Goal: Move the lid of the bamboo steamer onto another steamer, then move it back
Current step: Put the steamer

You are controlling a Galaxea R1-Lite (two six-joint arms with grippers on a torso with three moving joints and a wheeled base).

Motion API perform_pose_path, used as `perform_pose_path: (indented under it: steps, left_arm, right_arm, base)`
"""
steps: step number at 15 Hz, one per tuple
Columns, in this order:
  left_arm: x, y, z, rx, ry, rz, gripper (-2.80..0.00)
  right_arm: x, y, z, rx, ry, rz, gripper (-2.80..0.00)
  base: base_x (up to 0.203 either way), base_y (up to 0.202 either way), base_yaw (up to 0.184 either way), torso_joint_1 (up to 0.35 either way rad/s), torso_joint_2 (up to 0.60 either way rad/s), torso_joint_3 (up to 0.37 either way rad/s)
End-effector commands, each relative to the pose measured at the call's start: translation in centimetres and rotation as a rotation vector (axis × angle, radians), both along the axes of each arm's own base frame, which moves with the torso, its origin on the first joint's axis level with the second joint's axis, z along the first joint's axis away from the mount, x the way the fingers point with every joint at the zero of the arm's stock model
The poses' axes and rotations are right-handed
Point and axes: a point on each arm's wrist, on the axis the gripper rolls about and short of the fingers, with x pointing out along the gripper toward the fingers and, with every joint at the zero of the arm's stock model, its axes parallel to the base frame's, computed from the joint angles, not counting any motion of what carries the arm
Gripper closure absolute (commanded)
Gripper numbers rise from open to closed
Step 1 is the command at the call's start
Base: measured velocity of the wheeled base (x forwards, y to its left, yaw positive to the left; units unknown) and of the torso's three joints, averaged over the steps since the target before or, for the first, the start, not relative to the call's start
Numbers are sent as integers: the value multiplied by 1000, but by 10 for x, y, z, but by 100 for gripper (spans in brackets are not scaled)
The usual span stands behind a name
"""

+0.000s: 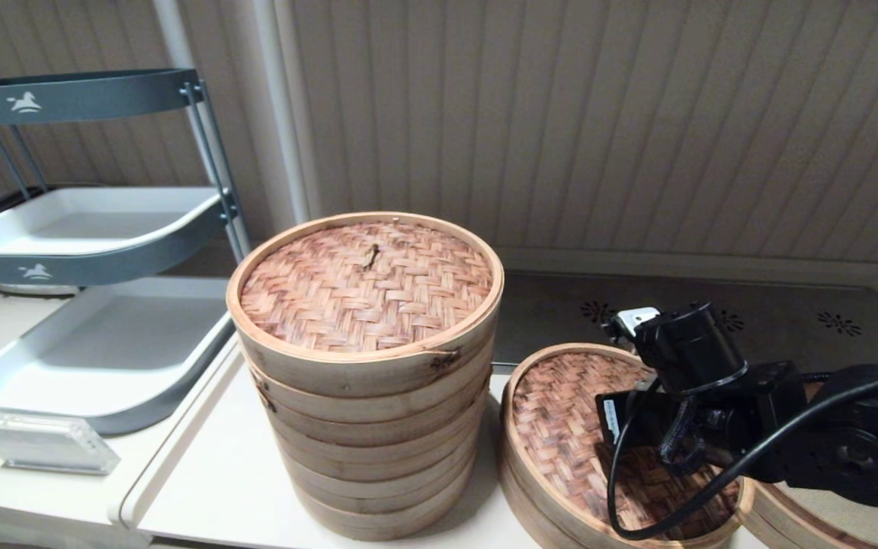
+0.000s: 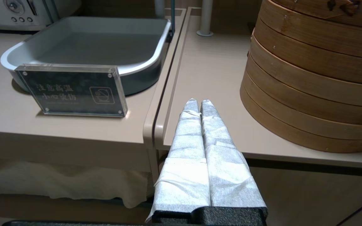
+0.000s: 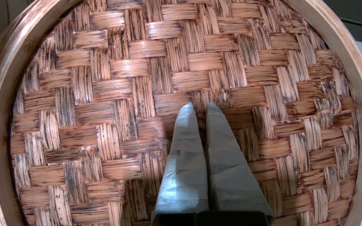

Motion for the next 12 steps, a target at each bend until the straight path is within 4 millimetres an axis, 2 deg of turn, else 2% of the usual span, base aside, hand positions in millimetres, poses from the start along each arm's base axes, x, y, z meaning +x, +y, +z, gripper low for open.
perform_pose_path:
  steps: [1, 7, 8, 12]
  left_arm:
    - [0, 0, -1, 0, 3, 0, 0]
    - [0, 0, -1, 0, 3, 0, 0]
    - [0, 0, -1, 0, 5, 0, 0]
    - [0, 0, -1, 0, 5, 0, 0]
  right_arm:
    - [1, -1, -2, -3, 4, -7, 0]
    - [3, -2, -5, -11, 14, -15, 0]
    - [2, -1, -6, -19, 11, -20, -280]
    - [0, -4, 0, -12, -9, -28, -280]
  base:
    - [0, 0, 0, 0, 0, 0]
    - [0, 0, 0, 0, 0, 0]
    - [0, 0, 0, 0, 0, 0]
    - [0, 0, 0, 0, 0, 0]
